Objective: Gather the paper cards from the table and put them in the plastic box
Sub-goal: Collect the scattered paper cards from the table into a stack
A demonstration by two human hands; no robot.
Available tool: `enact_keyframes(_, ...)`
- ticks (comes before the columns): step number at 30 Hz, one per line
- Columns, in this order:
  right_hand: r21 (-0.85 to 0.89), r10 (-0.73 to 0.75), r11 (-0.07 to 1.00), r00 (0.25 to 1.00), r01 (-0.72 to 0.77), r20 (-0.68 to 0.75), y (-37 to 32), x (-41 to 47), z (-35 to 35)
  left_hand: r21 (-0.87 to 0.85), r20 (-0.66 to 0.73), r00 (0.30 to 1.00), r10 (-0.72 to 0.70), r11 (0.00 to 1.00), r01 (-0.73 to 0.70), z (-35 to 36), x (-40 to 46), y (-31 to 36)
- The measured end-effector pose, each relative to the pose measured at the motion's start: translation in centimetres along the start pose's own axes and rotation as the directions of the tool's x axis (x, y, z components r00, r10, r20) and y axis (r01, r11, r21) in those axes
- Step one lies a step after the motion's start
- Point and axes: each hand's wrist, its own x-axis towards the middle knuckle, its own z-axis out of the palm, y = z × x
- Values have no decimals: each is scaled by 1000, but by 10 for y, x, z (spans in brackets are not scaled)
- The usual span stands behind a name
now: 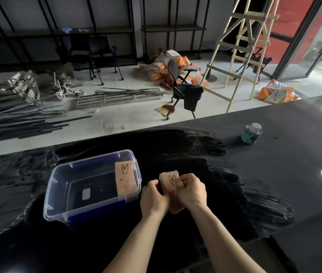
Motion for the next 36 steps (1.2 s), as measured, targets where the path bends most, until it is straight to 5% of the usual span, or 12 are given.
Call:
enact_keyframes(3,-43,37,998,999,-36,26,6,1,1,30,-4,998,-65,997,65,3,5,-4)
enact_keyframes(9,168,136,971,973,-168,189,6,1,-7,-73,99,985,-139,987,146,11,12,-1)
enact_keyframes(15,303,93,940,970,-160,223,14,-8,-4,-328,199,972,-127,926,188,5,1,-8)
enact_keyframes(20,604,24,790,990,-104,138,26,-26,1,-422,162,979,127,905,-47,2,-10,-19)
enact_keyframes(25,770,8,626,989,-121,149,34,-36,9,-261,16,936,352,905,-336,9,-18,-33)
enact_keyframes(30,793,-8,591,982,-148,189,41,-34,17,-607,174,905,389,766,-213,10,-26,-40)
enact_keyframes(36,813,48,557,984,-170,173,37,-30,22,-743,186,945,268,668,-43,5,-31,-34)
